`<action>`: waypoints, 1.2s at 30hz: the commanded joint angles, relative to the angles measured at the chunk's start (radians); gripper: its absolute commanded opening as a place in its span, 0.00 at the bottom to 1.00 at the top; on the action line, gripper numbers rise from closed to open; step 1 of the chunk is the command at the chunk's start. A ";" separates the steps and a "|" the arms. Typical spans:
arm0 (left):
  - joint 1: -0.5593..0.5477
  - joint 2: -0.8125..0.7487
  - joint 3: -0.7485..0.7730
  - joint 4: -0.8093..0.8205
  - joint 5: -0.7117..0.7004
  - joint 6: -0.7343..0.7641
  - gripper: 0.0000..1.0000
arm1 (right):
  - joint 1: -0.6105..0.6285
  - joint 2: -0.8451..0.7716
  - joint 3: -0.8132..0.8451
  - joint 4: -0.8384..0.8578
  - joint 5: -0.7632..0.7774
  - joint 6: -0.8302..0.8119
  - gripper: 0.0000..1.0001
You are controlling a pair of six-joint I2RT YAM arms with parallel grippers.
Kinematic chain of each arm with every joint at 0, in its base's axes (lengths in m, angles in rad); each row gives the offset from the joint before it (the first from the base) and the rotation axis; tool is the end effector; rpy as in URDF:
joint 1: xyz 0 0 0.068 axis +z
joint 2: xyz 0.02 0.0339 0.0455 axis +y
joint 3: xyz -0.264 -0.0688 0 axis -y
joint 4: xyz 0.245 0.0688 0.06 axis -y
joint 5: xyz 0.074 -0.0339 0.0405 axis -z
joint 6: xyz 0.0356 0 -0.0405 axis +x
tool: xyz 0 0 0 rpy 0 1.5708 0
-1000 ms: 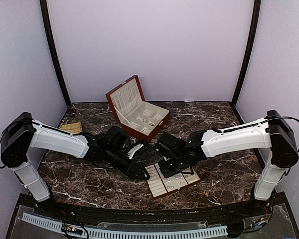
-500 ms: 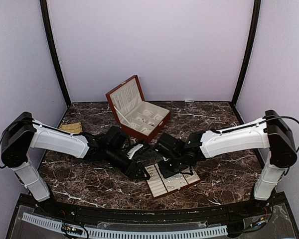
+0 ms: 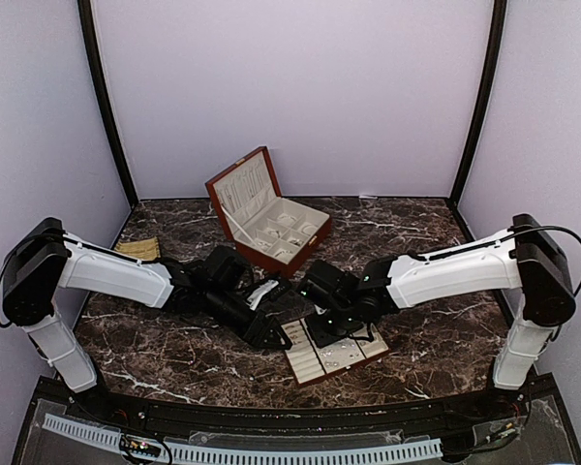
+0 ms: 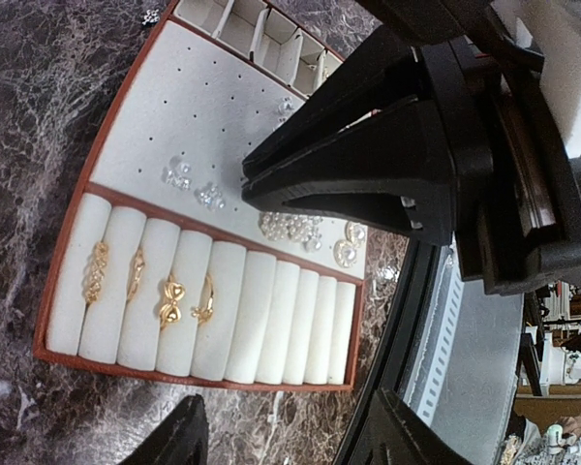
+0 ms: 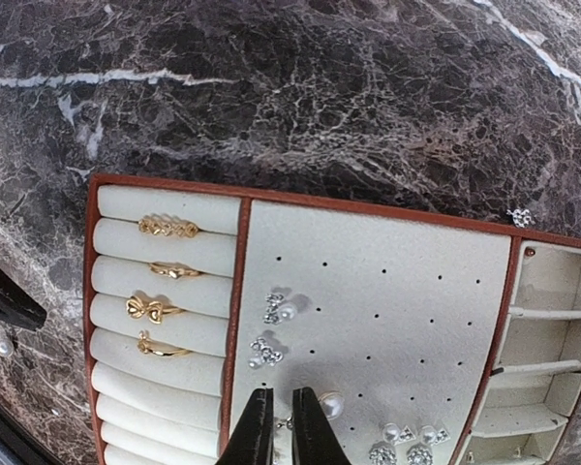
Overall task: Organize the mixed jewelry
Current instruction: Adjust the earring on the earring holder.
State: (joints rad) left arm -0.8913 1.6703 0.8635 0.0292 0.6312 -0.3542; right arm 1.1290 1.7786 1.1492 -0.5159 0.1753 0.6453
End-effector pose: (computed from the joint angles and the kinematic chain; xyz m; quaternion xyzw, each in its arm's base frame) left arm 0.1924 -0.2717 0.1687 0.3483 0.8136 -0.4467 0.1313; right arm 0.1565 0.3163 0.1768 -0.2153 0.9498 0.1090 0.1992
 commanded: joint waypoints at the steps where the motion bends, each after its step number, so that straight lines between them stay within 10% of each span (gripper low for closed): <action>1: -0.003 0.003 0.015 0.009 0.013 -0.003 0.60 | -0.008 -0.013 -0.004 0.015 0.009 0.013 0.11; 15: -0.002 0.003 0.015 0.011 0.014 -0.005 0.60 | -0.079 -0.130 -0.147 0.162 -0.066 0.094 0.34; 36: -0.003 0.003 0.014 0.012 0.016 -0.006 0.59 | -0.102 -0.092 -0.181 0.227 -0.143 0.090 0.19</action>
State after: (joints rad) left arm -0.8913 1.6703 0.8635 0.0292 0.6319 -0.3588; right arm 1.0332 1.6711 0.9638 -0.2989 0.0406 0.7399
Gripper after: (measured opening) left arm 0.595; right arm 0.198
